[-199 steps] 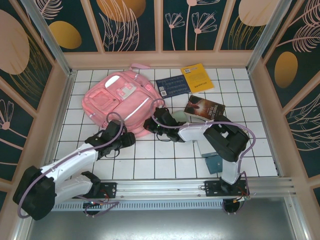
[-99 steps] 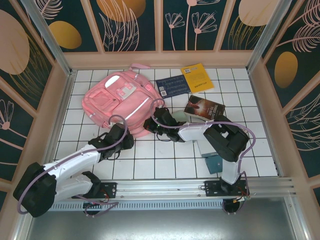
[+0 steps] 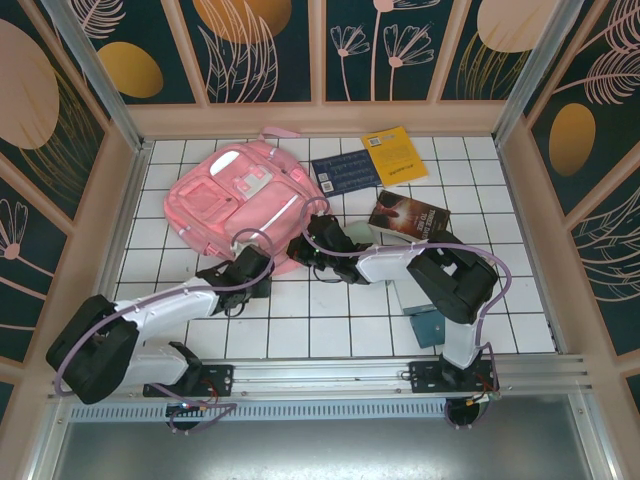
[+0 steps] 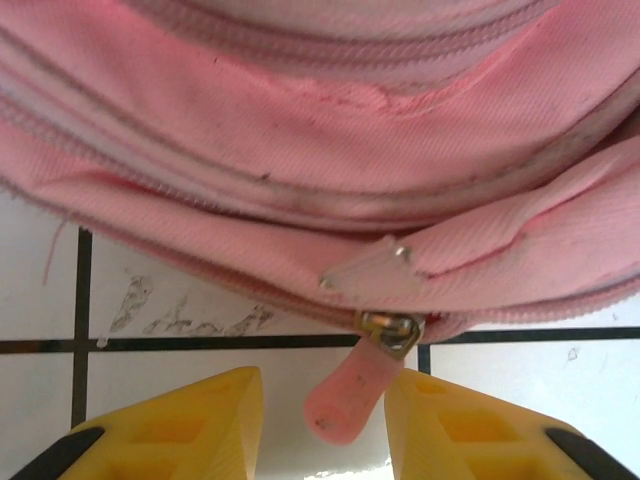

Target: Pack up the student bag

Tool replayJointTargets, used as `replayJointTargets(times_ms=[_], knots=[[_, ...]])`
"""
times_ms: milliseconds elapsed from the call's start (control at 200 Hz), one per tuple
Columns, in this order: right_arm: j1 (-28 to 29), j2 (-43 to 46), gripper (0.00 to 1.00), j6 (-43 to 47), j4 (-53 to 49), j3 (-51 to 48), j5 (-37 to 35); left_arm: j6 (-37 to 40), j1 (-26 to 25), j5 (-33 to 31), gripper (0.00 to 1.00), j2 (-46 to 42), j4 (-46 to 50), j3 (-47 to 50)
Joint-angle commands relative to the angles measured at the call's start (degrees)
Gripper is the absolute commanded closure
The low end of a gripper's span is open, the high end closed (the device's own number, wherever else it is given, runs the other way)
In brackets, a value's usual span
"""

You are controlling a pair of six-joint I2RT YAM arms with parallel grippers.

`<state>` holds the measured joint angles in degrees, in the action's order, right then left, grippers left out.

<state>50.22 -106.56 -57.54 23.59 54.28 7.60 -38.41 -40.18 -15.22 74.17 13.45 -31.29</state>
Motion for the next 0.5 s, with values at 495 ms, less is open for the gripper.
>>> replayJointTargets(times_ms=[495], knots=[[-0.55, 0.13, 1.00, 0.74, 0.13, 1.57, 0.58, 1.32, -5.67, -8.85, 0.96, 7.84, 4.89, -7.00]])
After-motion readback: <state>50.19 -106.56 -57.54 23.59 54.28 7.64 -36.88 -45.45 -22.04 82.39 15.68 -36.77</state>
